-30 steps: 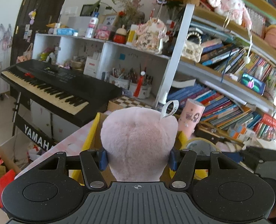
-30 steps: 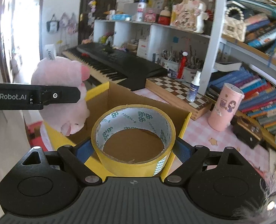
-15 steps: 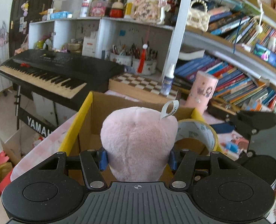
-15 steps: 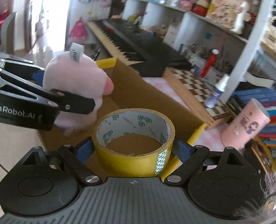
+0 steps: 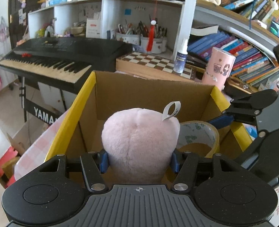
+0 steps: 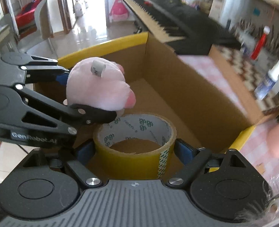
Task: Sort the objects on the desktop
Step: 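Lower the tape roll into the box and open the right gripper while the left gripper releases the plush inside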
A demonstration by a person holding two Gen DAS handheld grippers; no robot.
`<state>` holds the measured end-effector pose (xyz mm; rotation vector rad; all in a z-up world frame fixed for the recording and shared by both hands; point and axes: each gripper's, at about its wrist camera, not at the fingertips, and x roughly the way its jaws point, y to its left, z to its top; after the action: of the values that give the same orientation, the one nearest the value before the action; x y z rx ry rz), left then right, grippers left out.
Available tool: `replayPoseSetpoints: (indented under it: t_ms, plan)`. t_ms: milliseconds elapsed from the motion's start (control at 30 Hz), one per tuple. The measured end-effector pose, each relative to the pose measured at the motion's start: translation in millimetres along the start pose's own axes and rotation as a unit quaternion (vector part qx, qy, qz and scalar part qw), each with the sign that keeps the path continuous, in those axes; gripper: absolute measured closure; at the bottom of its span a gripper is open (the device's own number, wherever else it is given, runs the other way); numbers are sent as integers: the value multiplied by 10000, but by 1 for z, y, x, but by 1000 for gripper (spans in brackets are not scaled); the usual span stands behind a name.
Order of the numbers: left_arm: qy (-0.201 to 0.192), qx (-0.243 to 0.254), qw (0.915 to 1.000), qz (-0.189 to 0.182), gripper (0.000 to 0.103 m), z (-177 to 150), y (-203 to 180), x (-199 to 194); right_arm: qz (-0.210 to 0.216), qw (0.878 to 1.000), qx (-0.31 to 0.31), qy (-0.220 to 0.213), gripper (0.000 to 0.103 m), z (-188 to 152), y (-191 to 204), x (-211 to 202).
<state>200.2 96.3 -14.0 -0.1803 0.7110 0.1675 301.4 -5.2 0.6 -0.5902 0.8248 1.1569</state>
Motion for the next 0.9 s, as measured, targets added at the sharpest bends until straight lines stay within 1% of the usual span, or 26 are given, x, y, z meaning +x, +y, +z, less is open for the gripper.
replayPoseSetpoints:
  t_ms: [200,300,500,600,633,700,767,833,900]
  plan:
    - [123,-111,9999,16,42,-1,3,4,73,9999,-116,44,14,2,2,1]
    - [163,-199,9997,18,39,-2,5,6,130,9998,-158,48,14,2,2,0]
    - [136,-309,9994,-23,37,-3,7,3,148,9997,-168,31,14,3,-1,3]
    - [72,-305,9995,-51,33,-3,6,-1,88,9999,-107,6,13,2,-2,1]
    - [53,-298,9995,-53,30,-2,5,-2,72,9999,-92,-14,13,1,-2,0]
    - [-39,-279,9996,-76,25,-2,4,-7,-11,9999,-80,-74,13,-1,-1,-4]
    - [-199,-246,9995,-62,17,1,2,-13,-100,9998,-17,-143,13,-2,-1,-10]
    - [-375,-194,9991,-10,11,4,-2,-20,-166,9995,92,-237,13,-3,-2,-16]
    - [-569,-151,9983,-27,11,8,-4,-29,-249,9987,240,-369,13,-4,-3,-26]
